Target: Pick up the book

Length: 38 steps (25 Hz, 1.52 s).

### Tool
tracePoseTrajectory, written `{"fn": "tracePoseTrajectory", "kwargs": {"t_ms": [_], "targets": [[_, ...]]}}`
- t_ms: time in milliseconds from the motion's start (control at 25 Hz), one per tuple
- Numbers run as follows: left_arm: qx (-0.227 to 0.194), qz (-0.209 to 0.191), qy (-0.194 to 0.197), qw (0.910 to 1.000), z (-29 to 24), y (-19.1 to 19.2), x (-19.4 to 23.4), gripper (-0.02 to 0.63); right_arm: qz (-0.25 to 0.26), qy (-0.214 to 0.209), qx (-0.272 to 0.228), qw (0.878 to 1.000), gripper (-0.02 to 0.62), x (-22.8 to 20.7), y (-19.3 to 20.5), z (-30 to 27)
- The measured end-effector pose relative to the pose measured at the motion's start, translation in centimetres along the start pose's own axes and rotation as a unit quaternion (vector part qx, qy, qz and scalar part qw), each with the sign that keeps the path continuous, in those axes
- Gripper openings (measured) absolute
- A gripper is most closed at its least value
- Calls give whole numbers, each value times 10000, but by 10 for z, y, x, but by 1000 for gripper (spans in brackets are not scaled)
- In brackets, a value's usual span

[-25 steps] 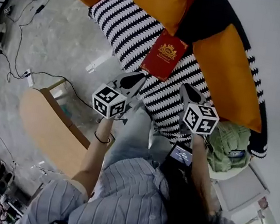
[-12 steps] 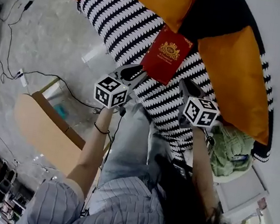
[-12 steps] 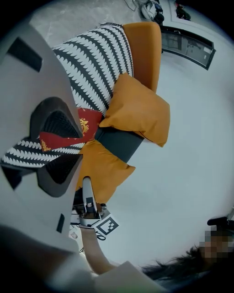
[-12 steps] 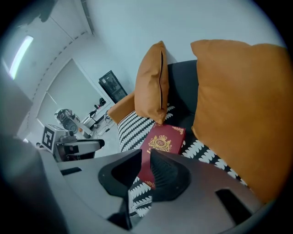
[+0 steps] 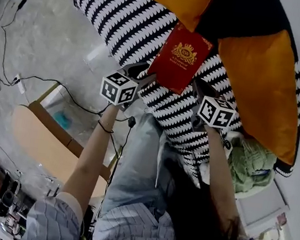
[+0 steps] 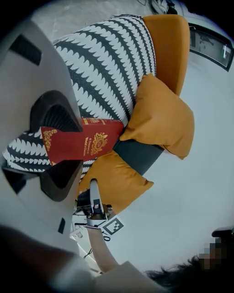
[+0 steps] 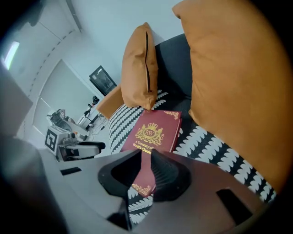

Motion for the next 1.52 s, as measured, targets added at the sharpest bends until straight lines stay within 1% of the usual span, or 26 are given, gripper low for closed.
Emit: {"fn": "tracePoseTrajectory", "kwargs": {"t_ms": [80, 120, 200, 320, 480, 640, 720, 800, 840, 920, 1000, 1040, 1160, 1200, 1240, 1320, 1400, 1440, 1520], "targets": [[104, 71, 6, 9999, -11, 11, 11, 183, -6, 91, 74, 9999, 55, -13, 5, -10], [174, 125, 21, 9998, -16, 17, 15, 186, -21, 134, 120, 9998, 67, -19, 8, -15], [356, 198, 72, 9991, -25, 28, 22, 197, -107, 136, 197, 9997, 133, -29, 13, -21], [668, 218, 198, 9973, -33, 38, 26, 224, -436, 33, 214, 9988, 161, -38, 17, -25], [823, 268, 433, 9953, -45, 45, 28, 258, -865, 41, 199, 9960, 190, -49, 22, -33], [1095, 131, 600, 9921, -64, 46, 37, 272, -1167, 74, 119, 9931, 215, -62, 18, -50], [1164, 80, 672, 9909, -73, 46, 38, 276, -1290, 65, 16, 9916, 225, -70, 15, -55], [1103, 185, 793, 9906, -77, 44, 38, 286, -1482, 0, -79, 9889, 232, -73, 12, -56], [991, 325, 844, 9910, -78, 43, 40, 290, -1611, -59, -123, 9868, 232, -72, 10, -57], [628, 769, 879, 9912, -80, 41, 48, 295, -1860, -165, -197, 9822, 233, -70, 7, -62], [362, 1155, 863, 9889, -83, 40, 53, 301, -1951, -181, -169, 9805, 235, -68, 5, -67], [351, 1220, 863, 9881, -85, 39, 53, 304, -1915, -169, -85, 9813, 236, -68, 3, -68], [511, 1050, 923, 9889, -90, 33, 51, 304, -1529, -233, 215, 9877, 242, -67, -6, -74], [481, 1059, 952, 9886, -90, 31, 52, 304, -1384, -288, 285, 9896, 242, -67, -11, -75], [383, 1158, 977, 9877, -89, 31, 53, 304, -1301, -356, 349, 9903, 242, -67, -14, -76], [89, 1529, 1013, 9830, -88, 34, 55, 304, -1410, -535, 464, 9875, 241, -70, -16, -78], [-119, 1817, 1053, 9776, -90, 41, 52, 304, -1727, -730, 512, 9809, 241, -73, -11, -81], [-142, 1844, 1061, 9770, -92, 44, 50, 313, -1841, -773, 481, 9787, 242, -73, -8, -82], [-58, 1689, 1049, 9800, -95, 46, 46, 313, -1809, -702, 370, 9803, 242, -73, -4, -84]]}}
Point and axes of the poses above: the fingertips, and each gripper's own axes: z backward along the fingers, x to its left, y out of its underside, the point moved 10 cm from there along z, backward along the fingers, and after that the axes turned 13 degrees about -z, right-handed, at the moved point
